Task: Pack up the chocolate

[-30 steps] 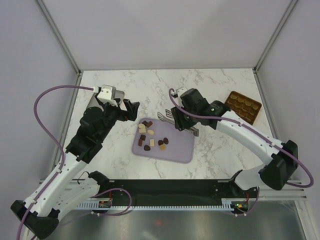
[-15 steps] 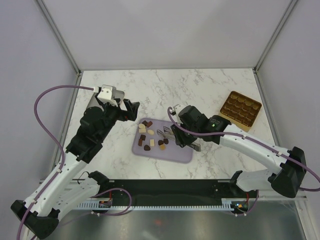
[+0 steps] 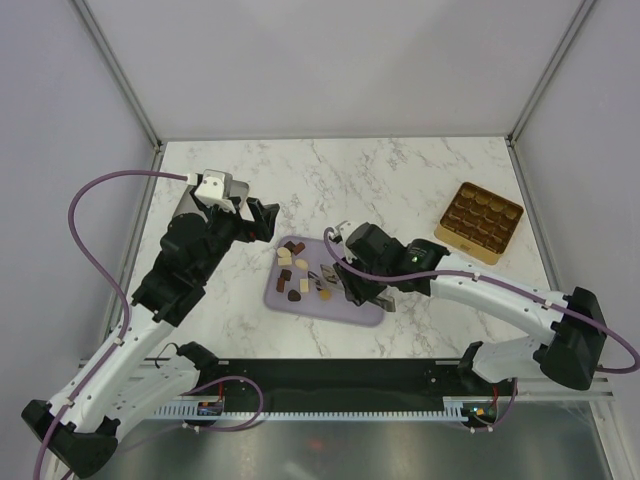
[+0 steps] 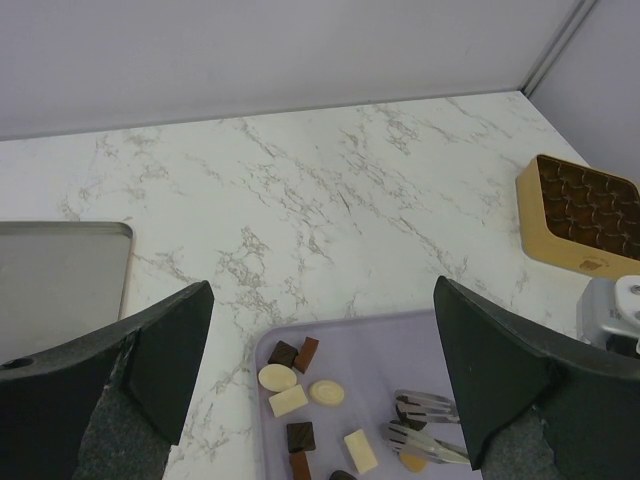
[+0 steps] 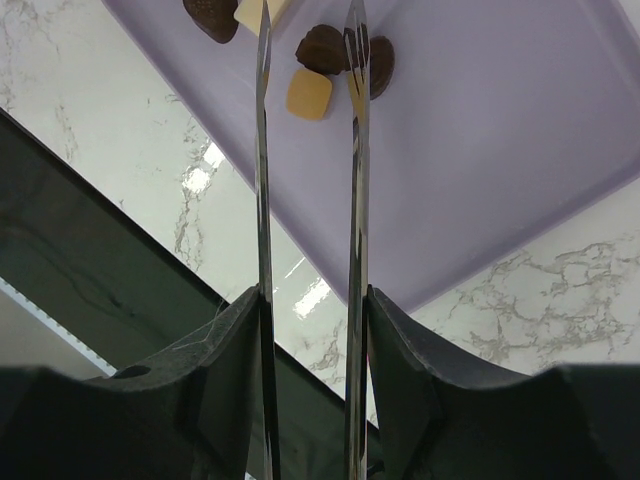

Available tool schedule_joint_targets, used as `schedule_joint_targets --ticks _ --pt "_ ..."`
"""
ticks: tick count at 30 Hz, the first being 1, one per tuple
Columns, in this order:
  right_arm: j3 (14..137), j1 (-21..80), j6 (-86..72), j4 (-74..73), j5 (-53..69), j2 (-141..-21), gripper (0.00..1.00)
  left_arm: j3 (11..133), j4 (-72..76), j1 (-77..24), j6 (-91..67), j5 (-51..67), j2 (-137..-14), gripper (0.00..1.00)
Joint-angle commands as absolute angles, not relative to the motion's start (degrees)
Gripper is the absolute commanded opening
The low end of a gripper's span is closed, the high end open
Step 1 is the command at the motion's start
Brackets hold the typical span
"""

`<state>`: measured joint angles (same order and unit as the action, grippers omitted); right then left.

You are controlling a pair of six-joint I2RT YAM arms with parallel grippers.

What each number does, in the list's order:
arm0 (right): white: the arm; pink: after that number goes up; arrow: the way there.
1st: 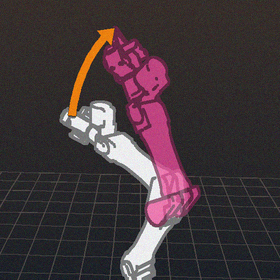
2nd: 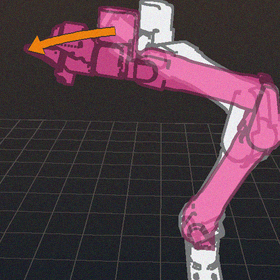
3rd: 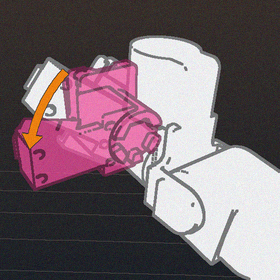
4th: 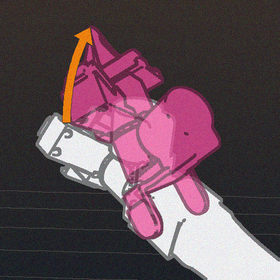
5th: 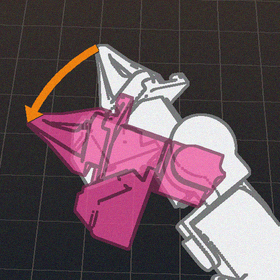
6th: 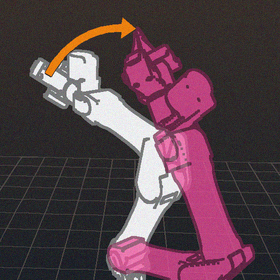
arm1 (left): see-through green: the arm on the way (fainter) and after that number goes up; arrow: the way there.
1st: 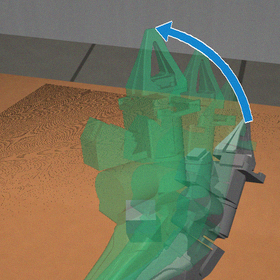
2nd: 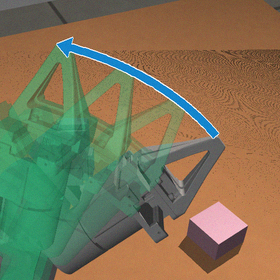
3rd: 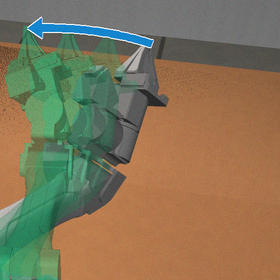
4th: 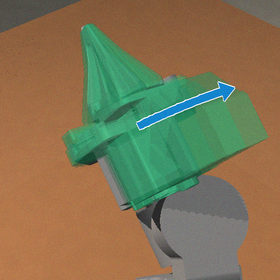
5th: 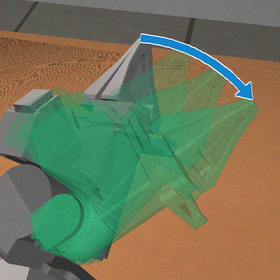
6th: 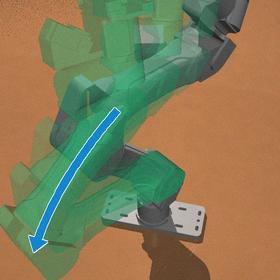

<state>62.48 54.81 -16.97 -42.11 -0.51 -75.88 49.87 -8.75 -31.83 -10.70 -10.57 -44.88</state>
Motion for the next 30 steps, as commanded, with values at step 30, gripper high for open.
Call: schedule_joint_targets --ticks 30 --pt "65.30 59.94 -17.93 -44.74 -7.82 -80.86 0.46 50.89 -7.38 -31.64 -12.30 -11.95 -45.00 1.00"
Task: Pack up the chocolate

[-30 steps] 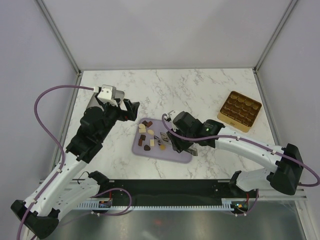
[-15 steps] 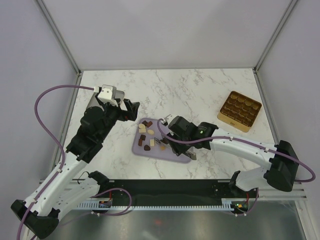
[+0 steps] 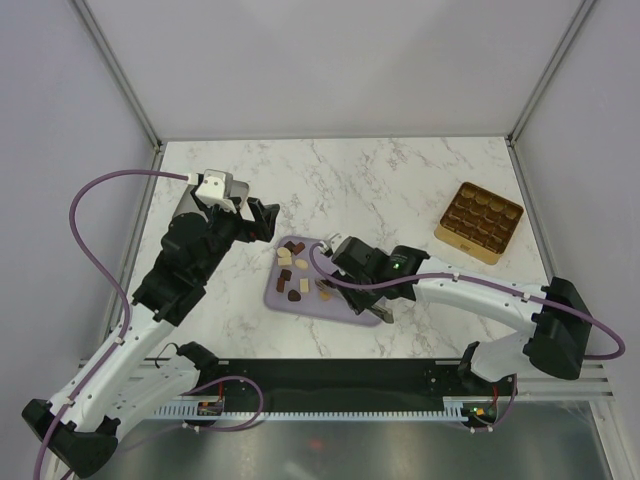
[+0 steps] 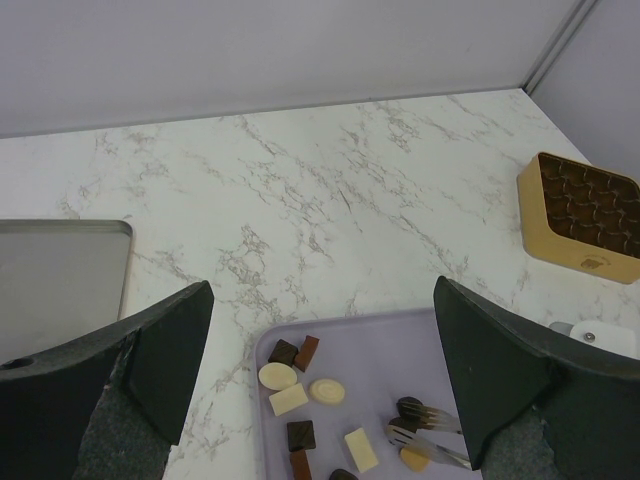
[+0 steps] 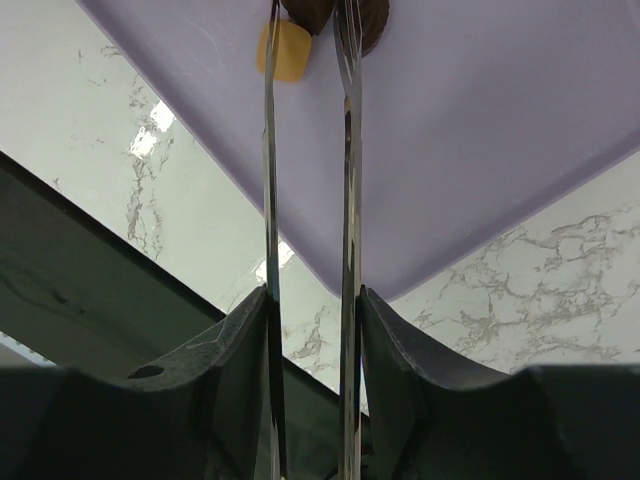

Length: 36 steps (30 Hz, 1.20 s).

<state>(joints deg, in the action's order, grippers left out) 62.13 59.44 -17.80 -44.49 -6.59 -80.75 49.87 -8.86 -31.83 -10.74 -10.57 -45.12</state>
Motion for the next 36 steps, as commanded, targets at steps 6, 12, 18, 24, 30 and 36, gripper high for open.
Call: schedule_joint_targets --ticks 6,12,18,24,30,36 --pt "65.39 59.94 -17.67 -44.56 -8.87 -81.47 0.40 50.98 -7.47 -31.64 -12.30 -12.04 -44.74 1.00" --pt "68.46 59.85 -18.10 -44.47 -12.99 -80.33 0.34 51.06 -7.47 -31.64 -12.57 -11.60 -45.09 1.00" --pt "74.53 59.50 -17.23 -45.17 -17.21 -80.24 0.31 50.80 -7.47 -31.64 -12.57 -12.13 -44.82 1.00" --pt "76.11 51.44 -16.17 -48.60 -22.24 -78.14 0.31 50.89 -7.47 -31.64 -12.74 -11.87 -45.09 1.00" --pt "82.34 33.33 -13.19 -49.39 -23.20 -79.18 0.31 50.80 -7.30 -31.64 -13.10 -11.16 -45.44 1.00" --pt "85.07 19.61 -13.18 -49.13 -26.62 -85.25 0.30 51.06 -7.56 -31.64 -13.01 -11.16 -46.14 1.00"
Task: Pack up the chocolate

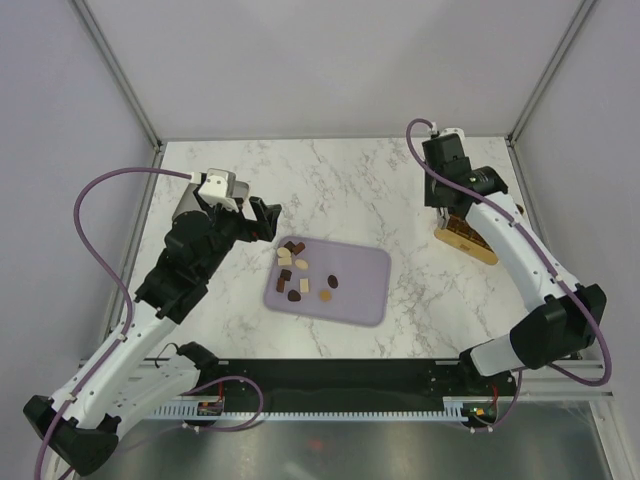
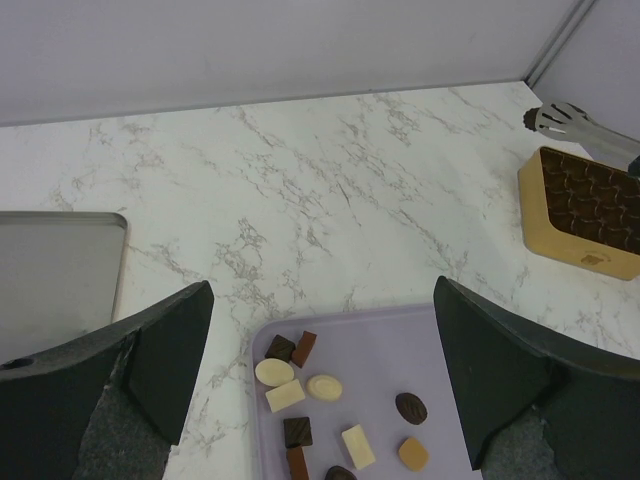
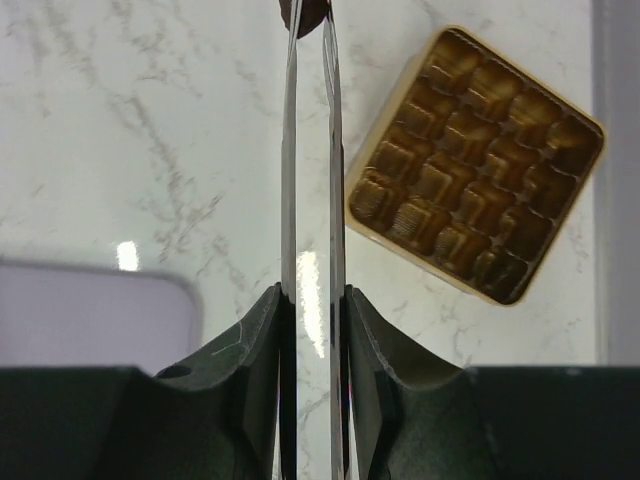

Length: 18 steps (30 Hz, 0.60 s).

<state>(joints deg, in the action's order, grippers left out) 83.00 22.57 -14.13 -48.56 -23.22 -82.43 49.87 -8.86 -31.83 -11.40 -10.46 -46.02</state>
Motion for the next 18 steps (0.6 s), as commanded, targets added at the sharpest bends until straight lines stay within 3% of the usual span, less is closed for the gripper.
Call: schedule_joint_targets --ticks 1,7,18 --pt "85.34 16.73 -13.27 -49.13 -26.80 -86.04 0.30 51.06 -7.56 -31.64 -12.92 -11.16 -46.14 1.00" --pt "88.24 7.22 -13.18 -48.69 -24.00 -91.83 0.30 51.06 -7.56 -31.64 -12.74 -11.16 -45.62 1.00" --pt "88.34 4.04 -13.71 -47.81 -22.77 -95.27 0.31 51.15 -7.56 -31.64 -12.66 -11.16 -45.53 1.00"
